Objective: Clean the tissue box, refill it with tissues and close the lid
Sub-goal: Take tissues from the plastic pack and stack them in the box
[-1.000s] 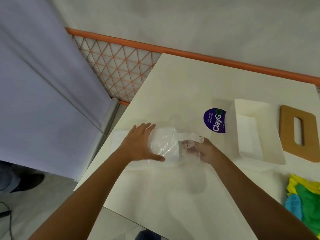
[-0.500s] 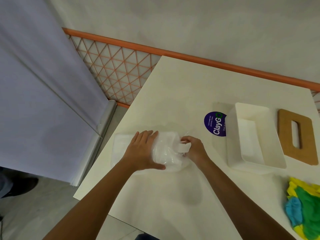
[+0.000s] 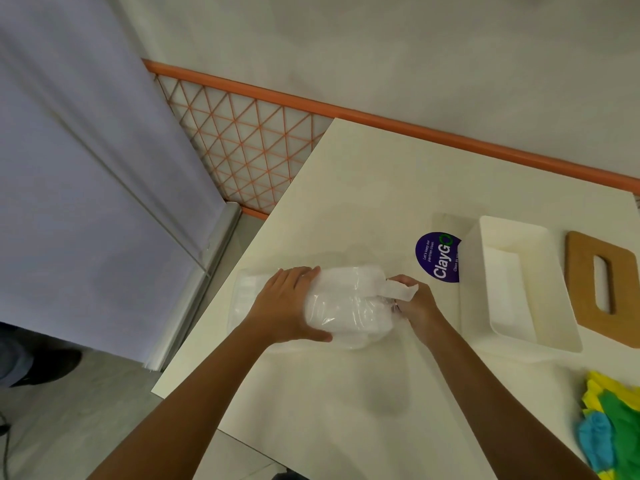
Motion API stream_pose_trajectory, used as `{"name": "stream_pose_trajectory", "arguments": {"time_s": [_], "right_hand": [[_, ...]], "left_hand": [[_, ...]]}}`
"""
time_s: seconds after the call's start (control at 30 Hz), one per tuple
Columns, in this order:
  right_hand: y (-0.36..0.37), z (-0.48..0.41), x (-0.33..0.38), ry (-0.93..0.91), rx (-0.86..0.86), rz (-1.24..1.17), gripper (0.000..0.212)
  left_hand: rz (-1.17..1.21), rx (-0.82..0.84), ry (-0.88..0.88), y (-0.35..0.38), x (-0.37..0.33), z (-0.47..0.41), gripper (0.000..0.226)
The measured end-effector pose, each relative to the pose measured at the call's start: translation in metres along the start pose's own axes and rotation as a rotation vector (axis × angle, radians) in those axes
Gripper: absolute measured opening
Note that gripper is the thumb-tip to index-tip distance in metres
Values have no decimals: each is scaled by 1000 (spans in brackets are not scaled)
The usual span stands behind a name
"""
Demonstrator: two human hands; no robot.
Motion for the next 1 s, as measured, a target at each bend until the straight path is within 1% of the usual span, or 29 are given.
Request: {"name": "stream_pose_trajectory", "arguments": {"time_s": [0.07, 0.1, 0.2, 0.27, 0.33, 0.37, 0.43, 0.5, 0.53, 0.63, 0.77, 0.8, 0.87, 0.93, 1.0], "right_hand": [[5, 0, -5, 37, 32, 22, 15], [9, 0, -6, 51, 76, -17, 15], [20, 1, -4, 59, 243, -167, 25], [24, 2, -5, 75, 319, -176, 20], [20, 0, -3, 55, 330, -170, 12], [16, -3, -1, 41, 320, -195, 12], [7, -7, 1, 31, 293, -285, 18], [4, -11, -6, 63, 273, -360, 21], [5, -12, -12, 87, 272, -361, 23], [12, -7, -21, 114, 340, -278, 16], [20, 2, -19, 109, 462, -293, 16], [19, 2, -16, 92, 463, -279, 18], [10, -3, -10, 42, 395, -217, 20], [-8, -8, -4, 8, 270, -157, 19], [-29, -9, 0, 11, 135, -94, 22]], "left_hand": [[-10, -3, 4, 2, 0, 0, 117], [-13, -9, 6, 2, 0, 0, 117], [-14, -13, 8, 1, 0, 1, 117], [-3, -14, 9, 1, 0, 2, 116], [9, -21, 15, 0, 0, 3, 116], [14, -24, 15, -1, 0, 3, 115], [33, -24, 9, -1, 1, 4, 114], [46, -19, 7, 0, 1, 4, 114], [43, -18, 9, 1, 1, 4, 114], [29, -8, 1, 3, 3, 4, 114], [22, -3, 2, 4, 3, 3, 114], [25, 3, 3, 4, 3, 3, 115], [49, 12, -2, 4, 3, 4, 117], [97, 10, -16, 4, 5, 5, 121], [109, 4, -28, 4, 6, 5, 123]]}}
Point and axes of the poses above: each hand's wrist, its own z-axis away from the middle knuckle, its own y-axis out of the palm, x = y × z, the point moved 7 cm from there along -z, towards the middle knuckle, and after that the axes turned 12 degrees about z, right-handed, at the moved point
